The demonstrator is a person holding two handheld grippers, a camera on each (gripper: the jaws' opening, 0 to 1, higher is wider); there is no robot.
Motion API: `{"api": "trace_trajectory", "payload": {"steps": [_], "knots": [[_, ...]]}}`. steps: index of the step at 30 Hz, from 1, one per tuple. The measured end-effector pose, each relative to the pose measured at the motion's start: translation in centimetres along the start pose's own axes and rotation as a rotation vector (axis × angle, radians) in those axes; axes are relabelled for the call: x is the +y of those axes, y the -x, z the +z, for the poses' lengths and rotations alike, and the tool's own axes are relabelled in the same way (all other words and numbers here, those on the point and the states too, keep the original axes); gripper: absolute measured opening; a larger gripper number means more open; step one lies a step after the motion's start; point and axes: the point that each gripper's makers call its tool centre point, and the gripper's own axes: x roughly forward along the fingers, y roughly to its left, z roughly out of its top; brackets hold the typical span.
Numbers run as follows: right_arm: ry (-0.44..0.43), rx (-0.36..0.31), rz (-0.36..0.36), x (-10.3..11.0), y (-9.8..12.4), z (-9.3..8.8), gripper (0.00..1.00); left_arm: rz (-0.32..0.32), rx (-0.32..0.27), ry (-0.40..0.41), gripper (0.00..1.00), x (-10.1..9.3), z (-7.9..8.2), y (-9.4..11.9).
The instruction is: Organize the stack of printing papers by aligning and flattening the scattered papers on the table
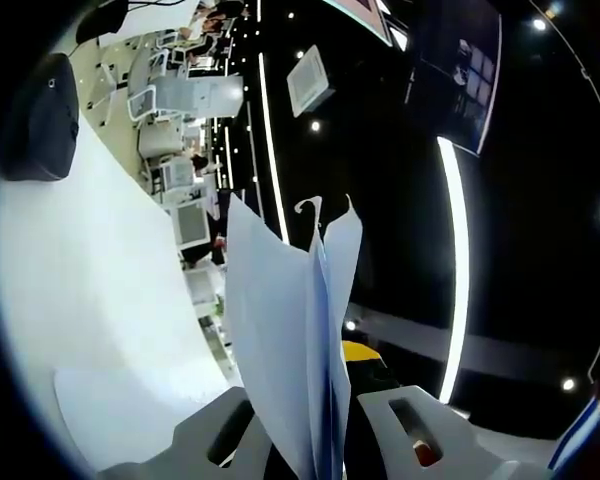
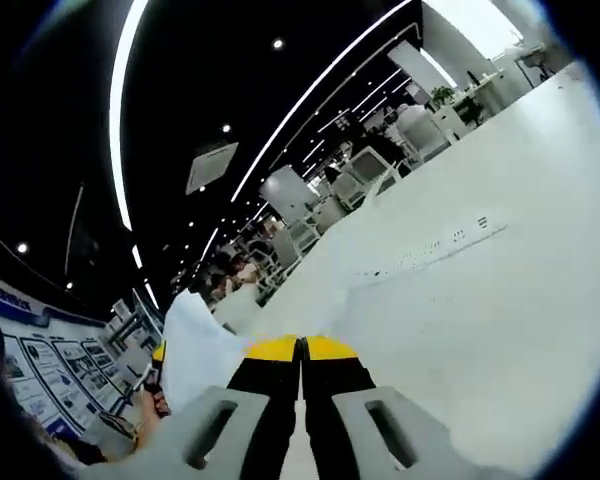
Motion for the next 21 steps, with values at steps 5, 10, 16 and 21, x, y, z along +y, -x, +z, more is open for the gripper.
{"api": "trace_trajectory", "payload": {"steps": [5,10,16,21], "knots": [[-0.06,-0.108,0.09,1.3,0.0,1.2,0.0,0.0,0.001,-0.002,0.06,0.0,0.0,0.0],[-0.032,-0.133,0.109,2.1,-0.1,0.8,0.0,0.003,0.001,-0.001,0.06,0.1,0.0,0.0],[-0.055,-0.168,0.143,2.8,0.1,0.6,0.0,0.005,0.002,-0.004,0.06,0.2,0.1,-0.1],[-0.058,-0.178,0.165,3.4,0.5,1.0,0.0,0.004,0.003,-0.004,0.06,0.1,0.0,-0.1]]}}
